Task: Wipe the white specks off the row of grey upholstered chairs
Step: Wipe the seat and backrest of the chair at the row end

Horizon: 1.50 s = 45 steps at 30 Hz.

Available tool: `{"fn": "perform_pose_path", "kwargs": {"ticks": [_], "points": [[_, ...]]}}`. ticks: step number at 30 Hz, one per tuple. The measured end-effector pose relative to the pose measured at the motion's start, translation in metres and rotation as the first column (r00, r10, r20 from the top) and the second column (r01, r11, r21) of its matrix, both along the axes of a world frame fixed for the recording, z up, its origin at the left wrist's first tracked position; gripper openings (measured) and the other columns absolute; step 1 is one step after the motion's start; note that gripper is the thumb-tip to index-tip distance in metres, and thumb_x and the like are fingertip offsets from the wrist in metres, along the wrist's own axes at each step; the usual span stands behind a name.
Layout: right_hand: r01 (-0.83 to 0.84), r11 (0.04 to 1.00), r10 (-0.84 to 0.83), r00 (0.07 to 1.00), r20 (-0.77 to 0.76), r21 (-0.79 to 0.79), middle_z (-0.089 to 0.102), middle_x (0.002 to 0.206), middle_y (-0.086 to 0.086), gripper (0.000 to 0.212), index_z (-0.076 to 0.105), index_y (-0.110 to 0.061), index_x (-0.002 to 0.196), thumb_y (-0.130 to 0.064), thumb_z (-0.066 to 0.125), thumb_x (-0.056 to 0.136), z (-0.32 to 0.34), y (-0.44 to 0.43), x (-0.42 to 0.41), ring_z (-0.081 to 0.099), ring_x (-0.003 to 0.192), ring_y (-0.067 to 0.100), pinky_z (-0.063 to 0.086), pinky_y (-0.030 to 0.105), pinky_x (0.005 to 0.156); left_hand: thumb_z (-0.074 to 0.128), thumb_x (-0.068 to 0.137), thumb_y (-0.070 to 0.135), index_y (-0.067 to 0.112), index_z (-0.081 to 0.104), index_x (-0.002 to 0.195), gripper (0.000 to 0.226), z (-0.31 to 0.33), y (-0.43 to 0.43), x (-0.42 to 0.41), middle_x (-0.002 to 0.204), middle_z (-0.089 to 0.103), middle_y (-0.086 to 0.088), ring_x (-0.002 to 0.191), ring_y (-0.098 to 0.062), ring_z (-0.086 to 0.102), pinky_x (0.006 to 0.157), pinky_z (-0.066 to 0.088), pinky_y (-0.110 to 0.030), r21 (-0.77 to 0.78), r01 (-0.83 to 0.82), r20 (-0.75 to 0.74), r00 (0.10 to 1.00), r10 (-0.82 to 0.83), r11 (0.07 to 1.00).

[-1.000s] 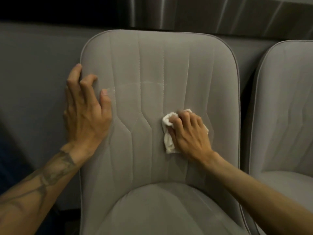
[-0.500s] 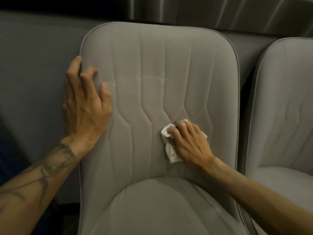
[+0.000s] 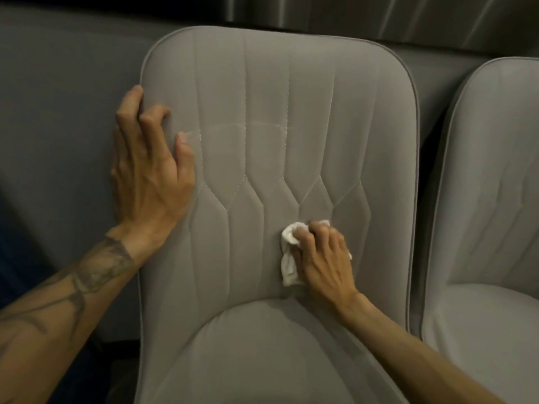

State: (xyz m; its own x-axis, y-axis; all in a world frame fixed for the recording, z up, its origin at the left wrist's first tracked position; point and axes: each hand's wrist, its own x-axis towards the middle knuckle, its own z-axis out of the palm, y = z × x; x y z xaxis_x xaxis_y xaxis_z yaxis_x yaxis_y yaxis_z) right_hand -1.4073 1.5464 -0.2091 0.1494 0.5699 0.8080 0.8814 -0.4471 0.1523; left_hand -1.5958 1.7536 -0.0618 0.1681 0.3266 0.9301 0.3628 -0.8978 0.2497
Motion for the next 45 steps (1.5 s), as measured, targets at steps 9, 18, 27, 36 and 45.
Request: {"fn": "perform_pose_path", "kwargs": {"ticks": [9, 18, 27, 36, 45], "points": [[-0.041, 0.999, 0.041, 0.998, 0.057, 0.001, 0.041, 0.110, 0.008, 0.029, 0.050, -0.015, 0.119, -0.024, 0.058, 0.093, 0.037, 0.008, 0.004, 0.044, 0.093, 0.028, 0.034, 0.037, 0.085, 0.046, 0.106, 0.027, 0.009, 0.044, 0.132, 0.032, -0.002, 0.002, 0.001, 0.158, 0.036, -0.020, 0.137, -0.036, 0.045, 0.096, 0.048, -0.055, 0.005, -0.001, 0.014, 1.000, 0.001, 1.000], [0.127, 0.916, -0.105, 0.991, -0.078, 0.380, 0.046, 0.105, 0.008, 0.019, 0.047, -0.017, 0.109, -0.034, 0.043, 0.103, 0.135, 0.052, 0.005, 0.041, 0.092, 0.025, 0.031, 0.035, 0.078, 0.047, 0.105, 0.024, 0.007, 0.045, 0.132, 0.032, -0.002, 0.002, 0.002, 0.157, 0.037, -0.021, 0.139, -0.036, 0.044, 0.100, 0.046, -0.053, 0.004, 0.011, 0.014, 1.000, -0.011, 1.000], [0.137, 0.921, -0.147, 0.989, -0.002, 0.364, 0.050, 0.105, 0.011, 0.021, 0.048, -0.015, 0.106, -0.035, 0.043, 0.102, 0.207, 0.059, 0.024, 0.044, 0.091, 0.028, 0.031, 0.037, 0.076, 0.049, 0.104, 0.018, -0.001, 0.048, 0.131, 0.033, 0.003, -0.002, 0.001, 0.154, 0.037, -0.027, 0.140, -0.037, 0.041, 0.112, 0.033, -0.036, -0.013, 0.041, 0.022, 0.999, -0.040, 0.999], [-0.030, 0.993, 0.014, 0.989, 0.145, 0.113, 0.052, 0.108, 0.016, 0.026, 0.052, -0.013, 0.113, -0.034, 0.043, 0.102, 0.206, 0.062, 0.016, 0.047, 0.093, 0.033, 0.032, 0.041, 0.081, 0.049, 0.104, 0.015, 0.000, 0.048, 0.132, 0.032, 0.003, -0.003, 0.001, 0.155, 0.036, -0.026, 0.140, -0.039, 0.043, 0.113, 0.035, -0.041, -0.026, 0.047, 0.018, 0.999, -0.047, 0.999], [-0.107, 0.994, 0.107, 0.973, 0.203, -0.015, 0.056, 0.107, 0.014, 0.027, 0.058, -0.012, 0.112, -0.034, 0.046, 0.102, 0.173, 0.073, -0.015, 0.050, 0.096, 0.033, 0.037, 0.042, 0.080, 0.048, 0.104, 0.016, 0.001, 0.049, 0.130, 0.031, 0.003, -0.001, 0.000, 0.155, 0.038, -0.025, 0.137, -0.039, 0.045, 0.105, 0.041, -0.044, -0.011, 0.047, 0.020, 0.999, -0.047, 0.999]]}}
